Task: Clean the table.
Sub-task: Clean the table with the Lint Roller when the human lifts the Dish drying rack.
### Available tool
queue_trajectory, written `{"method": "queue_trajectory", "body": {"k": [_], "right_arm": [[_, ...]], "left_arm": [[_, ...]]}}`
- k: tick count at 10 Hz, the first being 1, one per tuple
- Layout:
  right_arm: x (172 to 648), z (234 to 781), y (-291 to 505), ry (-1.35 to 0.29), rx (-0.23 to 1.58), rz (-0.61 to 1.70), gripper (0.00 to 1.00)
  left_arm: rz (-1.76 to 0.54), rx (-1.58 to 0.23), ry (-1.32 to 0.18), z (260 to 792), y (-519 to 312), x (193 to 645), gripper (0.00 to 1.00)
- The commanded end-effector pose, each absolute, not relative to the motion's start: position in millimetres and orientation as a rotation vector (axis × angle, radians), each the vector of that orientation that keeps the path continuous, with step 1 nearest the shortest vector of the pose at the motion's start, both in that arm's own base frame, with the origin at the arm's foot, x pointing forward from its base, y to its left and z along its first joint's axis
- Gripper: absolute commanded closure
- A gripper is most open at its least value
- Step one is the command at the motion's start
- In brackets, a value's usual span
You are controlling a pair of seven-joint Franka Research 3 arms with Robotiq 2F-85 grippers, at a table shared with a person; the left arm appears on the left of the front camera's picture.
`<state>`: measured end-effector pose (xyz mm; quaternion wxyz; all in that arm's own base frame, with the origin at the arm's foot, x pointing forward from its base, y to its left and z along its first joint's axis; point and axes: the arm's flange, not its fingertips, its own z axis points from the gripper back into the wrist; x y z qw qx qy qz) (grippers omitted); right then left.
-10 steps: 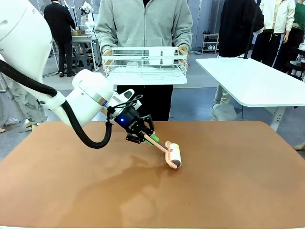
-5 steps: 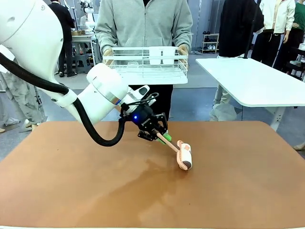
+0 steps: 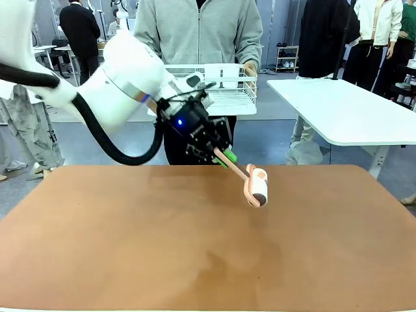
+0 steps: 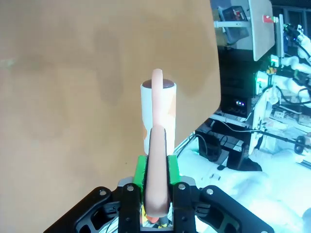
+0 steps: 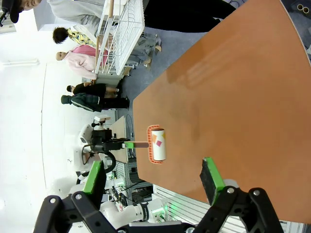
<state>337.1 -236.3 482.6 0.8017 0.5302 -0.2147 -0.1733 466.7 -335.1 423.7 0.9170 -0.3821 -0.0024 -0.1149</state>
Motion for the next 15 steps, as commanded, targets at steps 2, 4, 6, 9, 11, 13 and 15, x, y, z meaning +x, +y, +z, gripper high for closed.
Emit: {"method": "queue_trajectory", "body": {"k": [2, 4, 6, 9, 11, 13, 15], "right_arm": [[336, 486, -236, -0.473, 1.154, -0.355, 0.00], [336, 486, -236, -0.473, 1.154, -0.355, 0.00], [336, 486, -236, -0.473, 1.154, -0.355, 0.00], [336, 486, -236, -0.473, 1.154, -0.355, 0.00], [336, 486, -236, -0.473, 1.154, -0.355, 0.00], [336, 486, -236, -0.473, 1.154, -0.355, 0.00], [336, 486, -236, -0.473, 1.154, -0.355, 0.00]], "left_arm": [[-0.216, -0.732, -0.041, 468, -279, 461, 0.78], [-0.161, -0.717, -0.167, 507, -216, 460, 0.78], [-0.112, -0.706, -0.224, 538, -154, 458, 0.78], [-0.068, -0.595, -0.338, 568, -68, 466, 0.78], [-0.103, -0.556, -0.385, 573, -30, 471, 0.78], [-0.088, -0.500, -0.403, 578, -6, 472, 0.78], [-0.134, -0.478, -0.416, 576, -7, 471, 0.78]]}}
